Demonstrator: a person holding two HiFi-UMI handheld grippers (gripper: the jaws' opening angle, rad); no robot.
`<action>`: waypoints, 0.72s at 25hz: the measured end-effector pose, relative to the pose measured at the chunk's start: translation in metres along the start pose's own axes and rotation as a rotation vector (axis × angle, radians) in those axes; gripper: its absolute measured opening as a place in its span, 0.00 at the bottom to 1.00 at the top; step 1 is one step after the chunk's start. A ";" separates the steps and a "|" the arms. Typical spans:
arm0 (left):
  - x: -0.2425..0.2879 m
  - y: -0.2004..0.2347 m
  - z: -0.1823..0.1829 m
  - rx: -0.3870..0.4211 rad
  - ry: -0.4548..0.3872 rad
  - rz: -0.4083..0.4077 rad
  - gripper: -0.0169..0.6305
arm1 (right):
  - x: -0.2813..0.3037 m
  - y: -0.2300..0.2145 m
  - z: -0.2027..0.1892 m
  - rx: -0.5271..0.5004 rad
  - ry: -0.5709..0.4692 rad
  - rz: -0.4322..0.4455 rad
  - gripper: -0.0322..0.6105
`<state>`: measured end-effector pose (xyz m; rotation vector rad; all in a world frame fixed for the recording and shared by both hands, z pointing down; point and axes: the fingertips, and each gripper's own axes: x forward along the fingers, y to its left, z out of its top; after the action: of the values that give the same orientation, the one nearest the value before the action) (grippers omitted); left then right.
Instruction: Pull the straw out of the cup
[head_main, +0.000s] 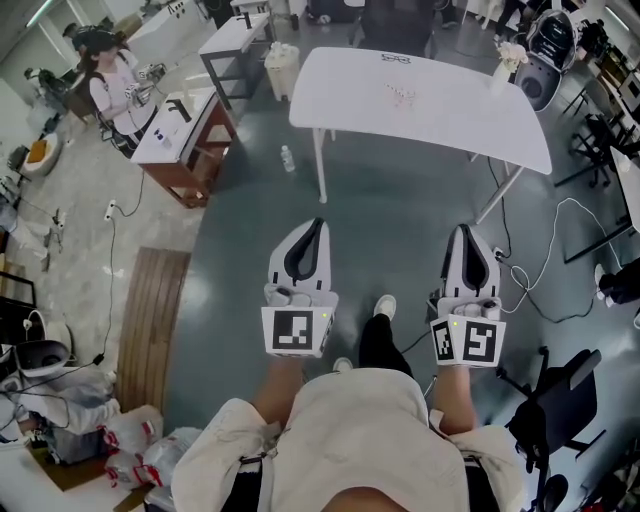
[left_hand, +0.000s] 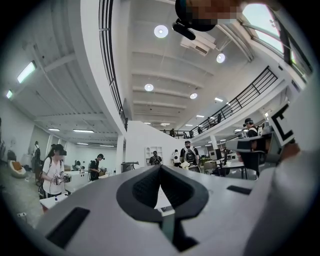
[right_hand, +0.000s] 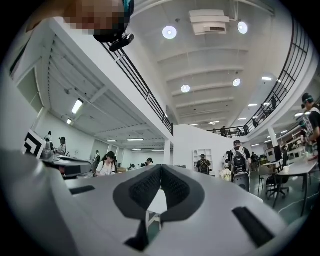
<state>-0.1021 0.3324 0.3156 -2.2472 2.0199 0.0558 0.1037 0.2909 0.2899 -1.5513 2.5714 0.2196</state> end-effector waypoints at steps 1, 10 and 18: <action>0.007 0.000 -0.003 0.002 0.006 -0.001 0.04 | 0.006 -0.003 -0.003 0.002 0.001 0.000 0.05; 0.109 -0.030 -0.012 0.011 0.018 -0.039 0.04 | 0.068 -0.088 -0.028 0.045 -0.011 -0.046 0.05; 0.215 -0.065 -0.002 0.044 0.011 -0.034 0.04 | 0.134 -0.176 -0.040 0.075 -0.017 -0.054 0.05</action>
<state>-0.0147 0.1263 0.2988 -2.2596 1.9674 -0.0047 0.1961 0.0860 0.2947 -1.5826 2.4916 0.1287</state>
